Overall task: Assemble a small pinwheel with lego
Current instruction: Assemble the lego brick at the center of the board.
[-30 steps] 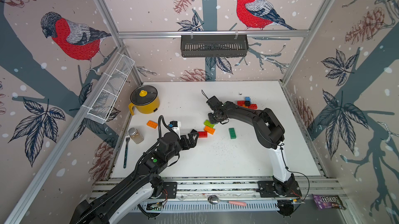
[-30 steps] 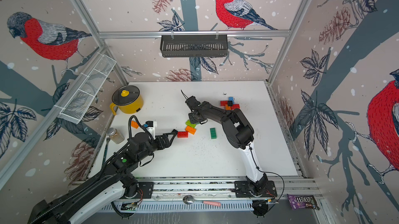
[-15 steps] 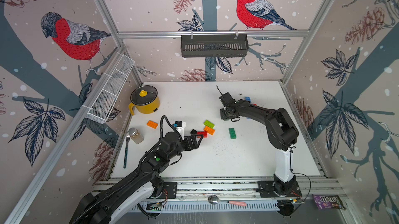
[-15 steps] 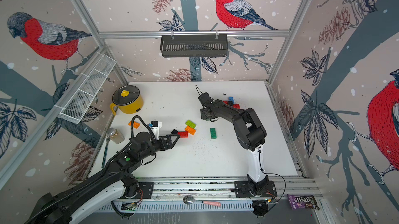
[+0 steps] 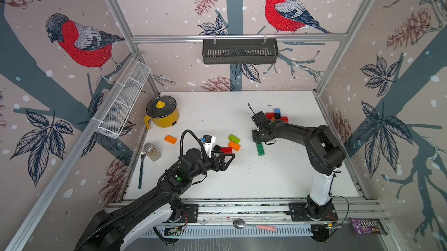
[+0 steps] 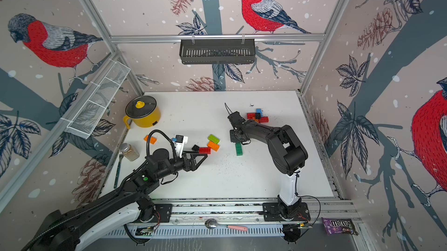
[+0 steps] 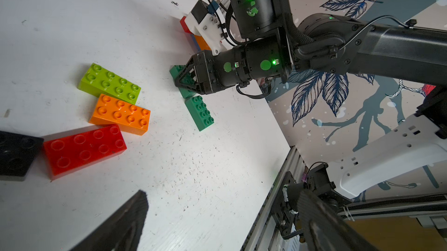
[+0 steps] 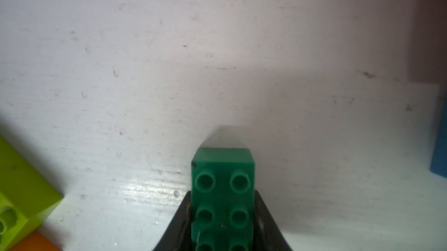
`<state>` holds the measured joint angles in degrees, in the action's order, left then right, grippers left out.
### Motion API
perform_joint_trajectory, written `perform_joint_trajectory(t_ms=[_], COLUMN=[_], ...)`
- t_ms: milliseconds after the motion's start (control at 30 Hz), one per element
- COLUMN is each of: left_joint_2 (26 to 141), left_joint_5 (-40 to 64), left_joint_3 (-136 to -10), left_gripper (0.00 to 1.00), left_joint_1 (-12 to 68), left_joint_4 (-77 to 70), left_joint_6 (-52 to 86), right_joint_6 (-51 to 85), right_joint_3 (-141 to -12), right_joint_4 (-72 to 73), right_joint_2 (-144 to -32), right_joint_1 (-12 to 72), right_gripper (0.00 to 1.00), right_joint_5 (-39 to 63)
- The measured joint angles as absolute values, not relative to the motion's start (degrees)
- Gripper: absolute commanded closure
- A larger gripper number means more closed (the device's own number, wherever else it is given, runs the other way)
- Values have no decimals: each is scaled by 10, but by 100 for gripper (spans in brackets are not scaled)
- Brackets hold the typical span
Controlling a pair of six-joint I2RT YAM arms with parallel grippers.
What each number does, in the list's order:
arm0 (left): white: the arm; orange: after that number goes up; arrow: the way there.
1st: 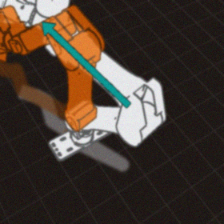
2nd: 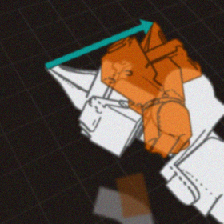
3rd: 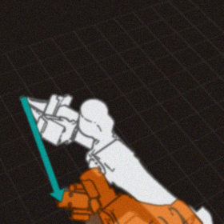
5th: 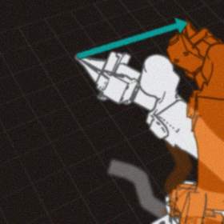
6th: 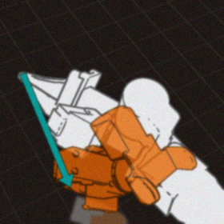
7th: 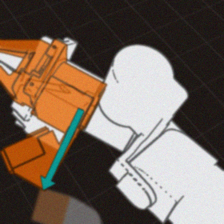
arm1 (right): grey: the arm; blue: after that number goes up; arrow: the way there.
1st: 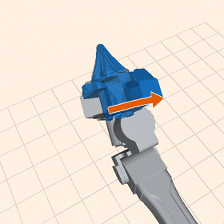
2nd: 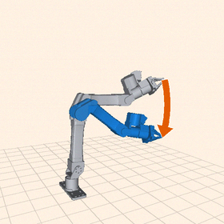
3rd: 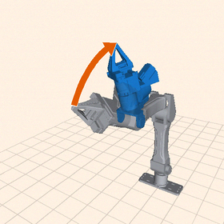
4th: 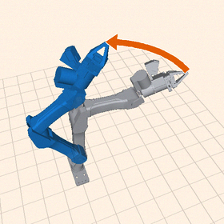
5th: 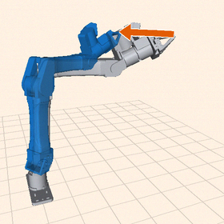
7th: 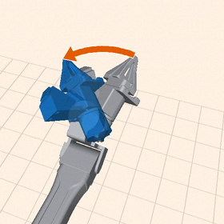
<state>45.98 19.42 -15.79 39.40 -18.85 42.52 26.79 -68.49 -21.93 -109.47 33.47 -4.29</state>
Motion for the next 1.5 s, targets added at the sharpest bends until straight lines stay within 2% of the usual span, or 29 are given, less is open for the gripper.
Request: perform_joint_trajectory(t_ms=[633, 1300, 1500], left_joint_2=[459, 471, 471], left_joint_5=[179, 165, 164], left_joint_3=[-157, -154, -154], left_gripper=[3, 3, 3], left_joint_1=[394, 394, 394], left_joint_4=[-187, -186, -185], left_joint_6=[420, 420, 420], right_joint_6=[272, 272, 272], right_joint_3=[-683, -679, -677], right_joint_4=[-227, -237, -237], right_joint_2=[-1092, -1087, -1087], right_joint_1=[347, 353, 353], right_gripper=[73, 62, 61], right_joint_5=[-58, -59, -60])
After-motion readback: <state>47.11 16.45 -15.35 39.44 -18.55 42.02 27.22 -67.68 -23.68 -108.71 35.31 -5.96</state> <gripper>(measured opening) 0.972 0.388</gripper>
